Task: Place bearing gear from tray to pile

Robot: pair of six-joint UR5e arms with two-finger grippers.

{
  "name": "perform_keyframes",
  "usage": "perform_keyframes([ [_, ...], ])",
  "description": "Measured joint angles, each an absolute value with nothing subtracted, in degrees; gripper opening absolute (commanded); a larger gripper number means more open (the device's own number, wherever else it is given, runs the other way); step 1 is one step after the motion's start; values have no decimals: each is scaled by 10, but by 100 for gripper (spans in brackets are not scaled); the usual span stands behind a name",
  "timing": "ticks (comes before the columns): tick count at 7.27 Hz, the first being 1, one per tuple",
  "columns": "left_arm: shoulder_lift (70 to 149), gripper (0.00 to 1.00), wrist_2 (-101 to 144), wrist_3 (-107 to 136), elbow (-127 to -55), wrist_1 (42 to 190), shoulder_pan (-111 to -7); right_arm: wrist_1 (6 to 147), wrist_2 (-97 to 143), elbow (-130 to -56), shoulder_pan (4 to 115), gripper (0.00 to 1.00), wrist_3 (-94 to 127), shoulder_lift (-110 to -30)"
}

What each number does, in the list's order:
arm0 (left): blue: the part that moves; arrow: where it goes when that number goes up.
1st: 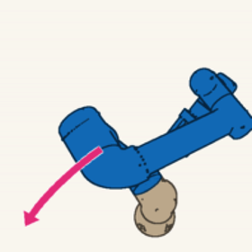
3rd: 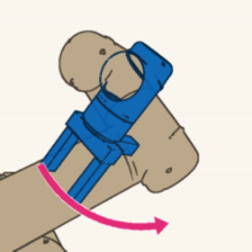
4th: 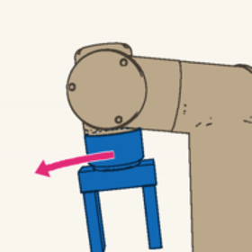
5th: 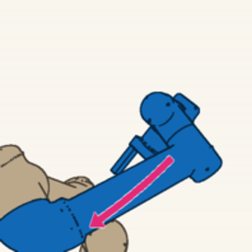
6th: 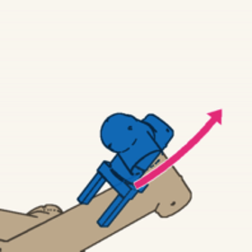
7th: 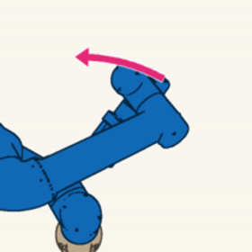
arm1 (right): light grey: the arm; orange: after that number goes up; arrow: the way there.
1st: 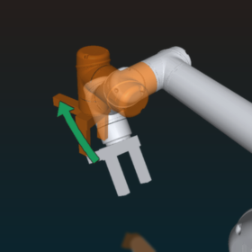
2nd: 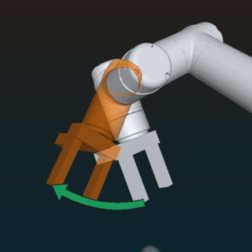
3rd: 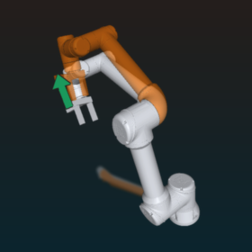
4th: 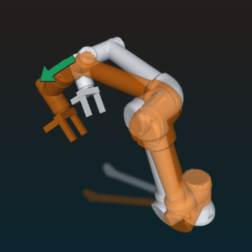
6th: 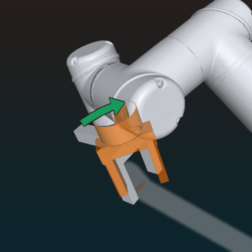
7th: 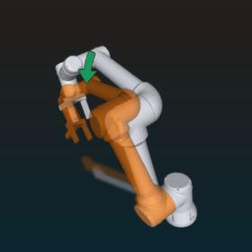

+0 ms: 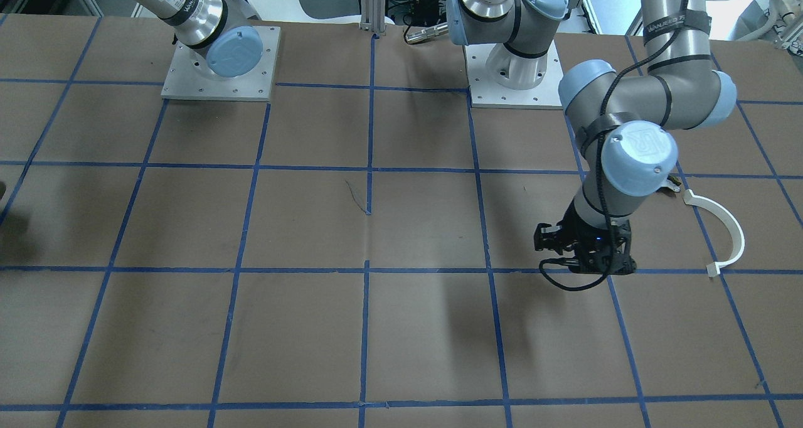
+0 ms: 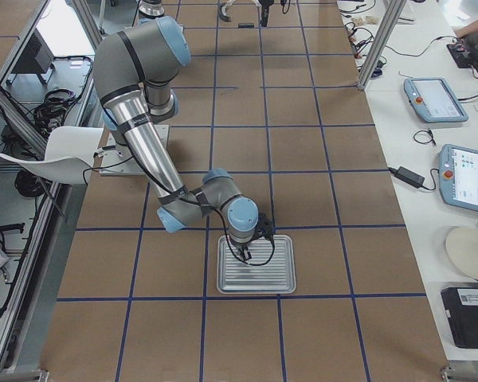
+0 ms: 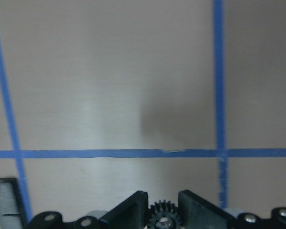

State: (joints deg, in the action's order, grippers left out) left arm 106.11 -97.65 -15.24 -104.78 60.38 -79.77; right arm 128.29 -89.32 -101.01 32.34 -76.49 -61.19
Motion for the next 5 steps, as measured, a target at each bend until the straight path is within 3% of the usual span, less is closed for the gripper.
perform_keyframes([
  [4,1076,2,-978,-381,-1109,508,-610,1269,-886,-1009,356,0,-727,-668],
  [5,1087,24,-974,-407,-1122,481,-578,1258,-885,-1011,391,0,-683,-693],
])
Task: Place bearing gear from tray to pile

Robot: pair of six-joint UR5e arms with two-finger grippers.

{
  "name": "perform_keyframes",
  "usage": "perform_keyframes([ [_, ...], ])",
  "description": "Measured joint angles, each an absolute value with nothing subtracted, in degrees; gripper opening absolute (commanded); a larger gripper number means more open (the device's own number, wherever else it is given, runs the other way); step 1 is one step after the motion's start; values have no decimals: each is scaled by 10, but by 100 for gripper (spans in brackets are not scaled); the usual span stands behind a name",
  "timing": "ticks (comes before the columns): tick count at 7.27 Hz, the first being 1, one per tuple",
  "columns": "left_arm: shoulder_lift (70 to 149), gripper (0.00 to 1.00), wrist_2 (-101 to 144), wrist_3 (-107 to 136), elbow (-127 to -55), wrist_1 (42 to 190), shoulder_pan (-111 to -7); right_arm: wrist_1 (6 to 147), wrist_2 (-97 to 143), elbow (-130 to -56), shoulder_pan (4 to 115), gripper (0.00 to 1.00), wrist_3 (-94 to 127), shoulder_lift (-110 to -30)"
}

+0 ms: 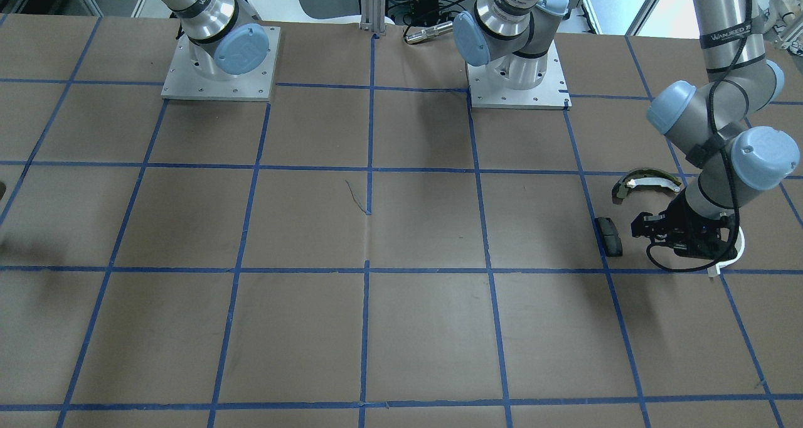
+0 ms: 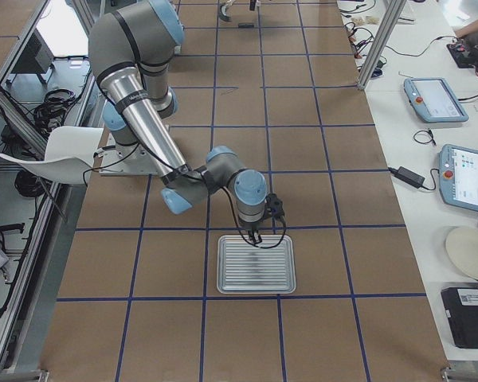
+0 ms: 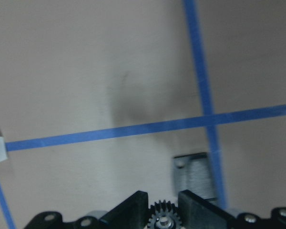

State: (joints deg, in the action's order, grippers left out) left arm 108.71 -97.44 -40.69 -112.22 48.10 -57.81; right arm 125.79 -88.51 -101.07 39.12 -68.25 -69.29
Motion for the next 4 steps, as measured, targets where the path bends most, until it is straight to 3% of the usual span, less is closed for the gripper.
perform_keyframes([
  [1,1096,75,-971,-417,-1130,468,-562,1246,-884,-1012,439,0,-628,-709],
  [2,1102,97,-970,-419,-1131,463,-555,1241,-885,-1012,495,0,-564,-718],
  [4,1103,100,-968,-418,-1126,462,-555,1237,-884,-1026,621,0,-369,-730],
])
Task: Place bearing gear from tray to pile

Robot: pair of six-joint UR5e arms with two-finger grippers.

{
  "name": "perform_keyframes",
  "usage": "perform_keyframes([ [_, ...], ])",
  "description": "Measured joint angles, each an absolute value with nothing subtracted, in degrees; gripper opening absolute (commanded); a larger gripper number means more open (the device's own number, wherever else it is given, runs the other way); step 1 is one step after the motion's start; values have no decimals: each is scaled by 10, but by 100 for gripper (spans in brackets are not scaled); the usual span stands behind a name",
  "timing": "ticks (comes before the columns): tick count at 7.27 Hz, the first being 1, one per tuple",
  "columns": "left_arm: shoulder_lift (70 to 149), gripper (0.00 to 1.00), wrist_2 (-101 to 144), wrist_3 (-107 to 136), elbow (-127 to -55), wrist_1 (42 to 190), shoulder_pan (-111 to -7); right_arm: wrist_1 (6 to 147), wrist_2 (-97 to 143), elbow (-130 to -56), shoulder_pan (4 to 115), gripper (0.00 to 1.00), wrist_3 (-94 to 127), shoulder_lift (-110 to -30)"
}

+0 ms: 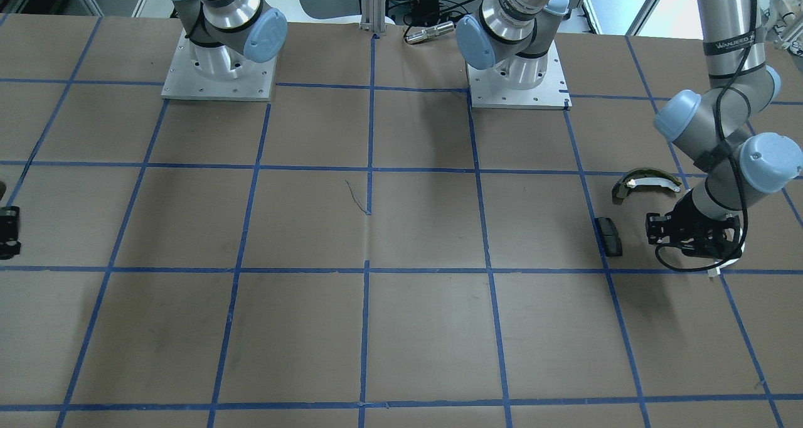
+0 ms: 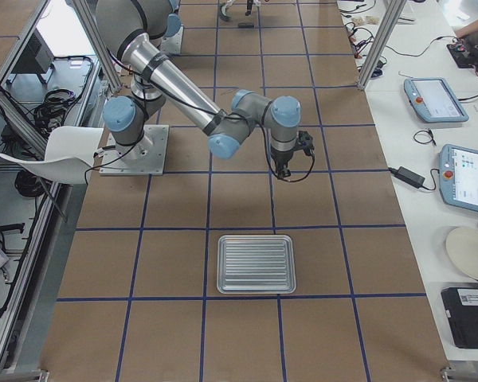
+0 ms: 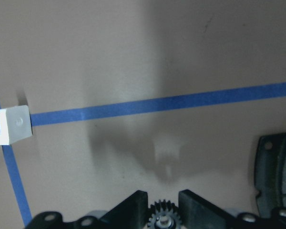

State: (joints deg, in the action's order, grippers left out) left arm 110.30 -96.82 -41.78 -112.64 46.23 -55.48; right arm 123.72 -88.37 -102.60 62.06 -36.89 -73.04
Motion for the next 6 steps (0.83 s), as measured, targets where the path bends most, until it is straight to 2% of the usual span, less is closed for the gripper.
perform_keyframes([
  [3,1059,100,-967,-379,-1118,510,-573,1244,-885,-1051,827,0,-23,-738],
  [6,1012,100,-957,-224,-1042,675,-653,1306,-884,-1053,1006,0,226,-701],
])
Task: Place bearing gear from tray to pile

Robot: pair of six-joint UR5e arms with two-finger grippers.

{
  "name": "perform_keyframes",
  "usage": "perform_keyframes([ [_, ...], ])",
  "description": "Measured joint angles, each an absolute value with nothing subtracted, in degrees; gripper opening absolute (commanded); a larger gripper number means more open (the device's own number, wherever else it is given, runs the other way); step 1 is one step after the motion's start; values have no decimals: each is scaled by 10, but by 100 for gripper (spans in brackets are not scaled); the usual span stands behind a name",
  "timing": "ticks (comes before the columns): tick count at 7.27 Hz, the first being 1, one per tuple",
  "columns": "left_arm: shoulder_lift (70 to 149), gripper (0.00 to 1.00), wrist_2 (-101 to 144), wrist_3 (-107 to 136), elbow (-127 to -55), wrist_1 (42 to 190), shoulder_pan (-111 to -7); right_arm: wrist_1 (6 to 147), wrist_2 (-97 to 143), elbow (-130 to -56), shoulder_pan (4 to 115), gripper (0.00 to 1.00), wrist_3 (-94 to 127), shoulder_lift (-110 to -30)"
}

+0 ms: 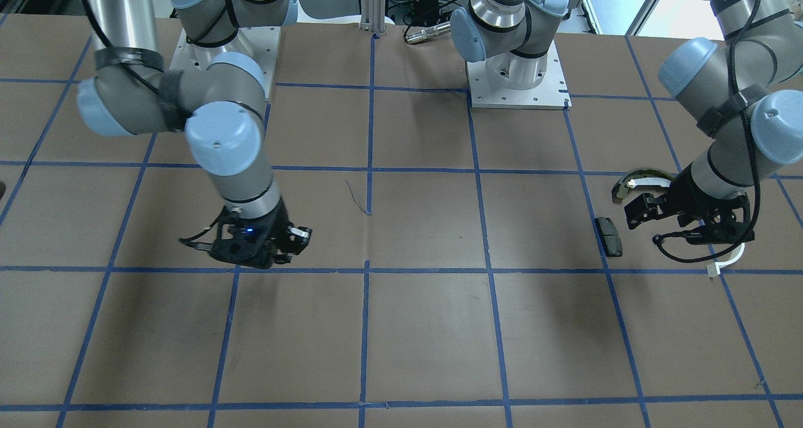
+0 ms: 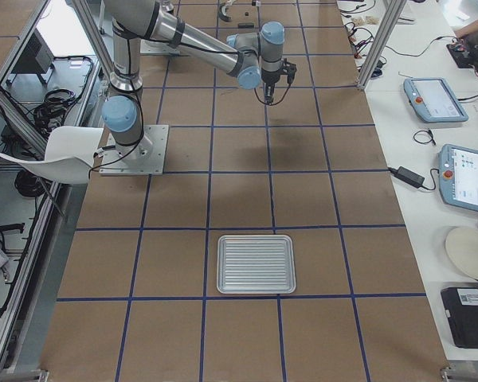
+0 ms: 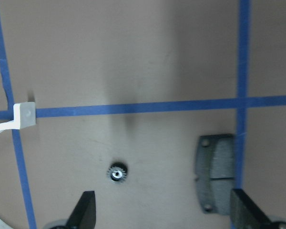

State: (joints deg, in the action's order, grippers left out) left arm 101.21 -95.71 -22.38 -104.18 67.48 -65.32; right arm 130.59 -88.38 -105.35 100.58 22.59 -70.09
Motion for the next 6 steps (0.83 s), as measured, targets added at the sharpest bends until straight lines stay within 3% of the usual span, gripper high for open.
perform_keyframes([
  [4,971,100,-925,-47,-960,791,-776,1368,-834,-1052,1141,0,401,-649],
  [6,960,100,-921,16,-899,857,-846,1371,-800,-1052,1154,94,416,-642],
])
